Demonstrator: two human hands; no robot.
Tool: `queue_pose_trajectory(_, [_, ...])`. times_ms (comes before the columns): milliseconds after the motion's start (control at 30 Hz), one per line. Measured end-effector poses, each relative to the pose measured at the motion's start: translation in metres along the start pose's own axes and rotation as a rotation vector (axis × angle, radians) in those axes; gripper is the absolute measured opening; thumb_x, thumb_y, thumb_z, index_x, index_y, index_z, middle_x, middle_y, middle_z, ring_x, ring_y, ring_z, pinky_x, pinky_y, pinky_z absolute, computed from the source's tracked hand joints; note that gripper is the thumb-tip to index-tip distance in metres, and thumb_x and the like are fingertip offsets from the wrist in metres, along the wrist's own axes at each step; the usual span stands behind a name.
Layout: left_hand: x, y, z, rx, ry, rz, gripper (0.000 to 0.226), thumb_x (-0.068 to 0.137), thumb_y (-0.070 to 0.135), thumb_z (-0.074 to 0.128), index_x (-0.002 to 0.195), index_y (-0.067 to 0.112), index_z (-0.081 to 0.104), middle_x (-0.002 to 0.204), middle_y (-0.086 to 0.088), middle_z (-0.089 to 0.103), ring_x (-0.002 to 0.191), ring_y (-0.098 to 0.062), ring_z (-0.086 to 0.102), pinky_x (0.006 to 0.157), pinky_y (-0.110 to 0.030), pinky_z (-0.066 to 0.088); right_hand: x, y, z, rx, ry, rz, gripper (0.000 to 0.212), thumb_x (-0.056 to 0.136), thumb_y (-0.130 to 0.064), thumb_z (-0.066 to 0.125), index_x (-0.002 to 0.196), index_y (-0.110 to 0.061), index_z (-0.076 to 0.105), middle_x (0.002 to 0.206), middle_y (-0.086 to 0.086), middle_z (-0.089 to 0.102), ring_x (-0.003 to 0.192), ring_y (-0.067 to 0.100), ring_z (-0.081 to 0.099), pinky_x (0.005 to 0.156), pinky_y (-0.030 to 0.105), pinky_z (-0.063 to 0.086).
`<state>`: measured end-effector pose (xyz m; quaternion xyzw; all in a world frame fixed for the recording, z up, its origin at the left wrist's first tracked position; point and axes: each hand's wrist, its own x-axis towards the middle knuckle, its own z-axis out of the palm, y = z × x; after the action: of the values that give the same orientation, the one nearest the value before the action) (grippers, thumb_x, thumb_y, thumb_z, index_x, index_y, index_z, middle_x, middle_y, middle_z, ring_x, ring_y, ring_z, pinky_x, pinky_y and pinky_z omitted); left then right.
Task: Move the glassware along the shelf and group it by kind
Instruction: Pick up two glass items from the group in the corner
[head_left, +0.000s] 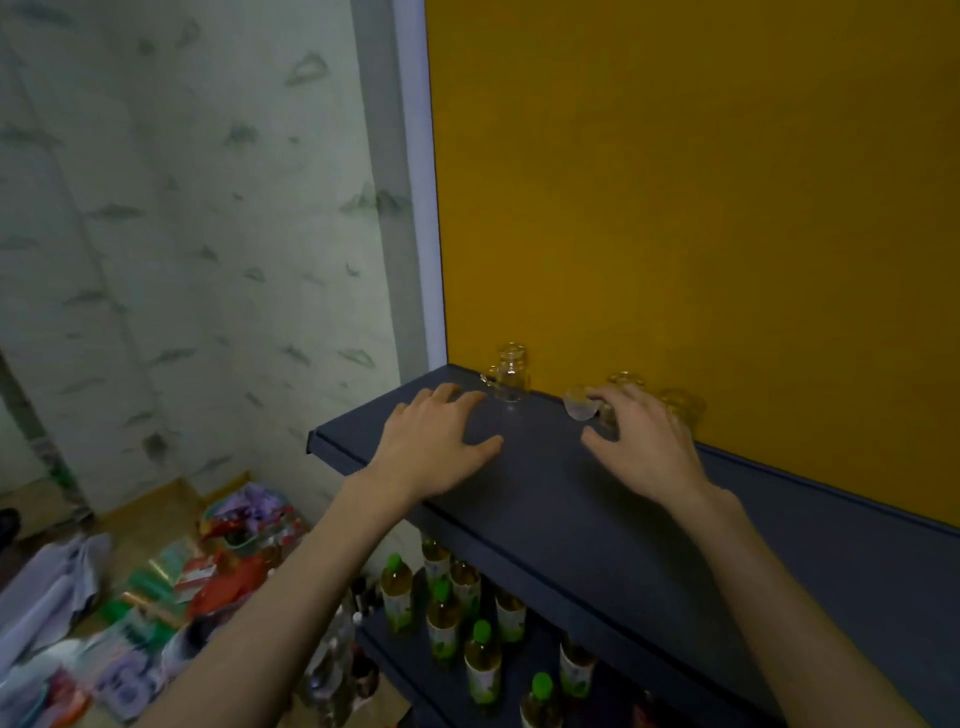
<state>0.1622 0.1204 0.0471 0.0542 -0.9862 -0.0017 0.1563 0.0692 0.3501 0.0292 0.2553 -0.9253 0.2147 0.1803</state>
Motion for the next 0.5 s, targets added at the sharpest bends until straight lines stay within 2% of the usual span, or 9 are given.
queue_pose_trajectory(133, [0.04, 0.0, 0.015, -0.024, 0.007, 0.107, 0.069, 0.091, 0.066, 0.046, 0.15, 0.032, 0.037, 0.153, -0.003, 0.042, 0.136, -0.027, 0.043, 0.106, -0.046, 0.04, 0.014, 0.015, 0.003, -0.041, 0.021, 0.067, 0.049, 0.09, -0.038, 0.064, 0.136, -0.026, 0.054, 0.125, 0.001, 0.058, 0.116, 0.022, 0.055, 0.09, 0.037, 0.047])
queue_pose_trajectory(233, [0.073, -0.005, 0.028, -0.057, 0.015, 0.139, 0.063, 0.091, 0.065, 0.046, 0.144, 0.031, 0.044, 0.141, -0.002, 0.052, 0.127, -0.027, 0.049, 0.098, -0.045, 0.044, 0.023, 0.03, 0.001, -0.095, 0.031, 0.141, 0.05, 0.091, -0.038, 0.063, 0.138, -0.025, 0.053, 0.125, 0.002, 0.058, 0.116, 0.023, 0.054, 0.09, 0.037, 0.046])
queue_pose_trajectory(400, [0.128, -0.028, 0.05, -0.149, 0.039, 0.077, 0.057, 0.09, 0.062, 0.051, 0.13, 0.023, 0.06, 0.114, -0.006, 0.063, 0.11, -0.029, 0.058, 0.09, -0.045, 0.05, 0.028, 0.043, 0.004, -0.19, 0.046, 0.273, 0.048, 0.092, -0.039, 0.061, 0.136, -0.023, 0.054, 0.123, 0.005, 0.058, 0.114, 0.027, 0.056, 0.082, 0.035, 0.045])
queue_pose_trajectory(500, [0.163, -0.042, 0.062, -0.197, 0.045, 0.06, 0.062, 0.086, 0.065, 0.053, 0.128, 0.02, 0.061, 0.114, -0.009, 0.065, 0.107, -0.031, 0.06, 0.086, -0.043, 0.05, 0.032, 0.044, 0.009, -0.269, 0.042, 0.317, 0.046, 0.091, -0.038, 0.06, 0.135, -0.024, 0.055, 0.122, 0.003, 0.059, 0.112, 0.026, 0.057, 0.077, 0.032, 0.043])
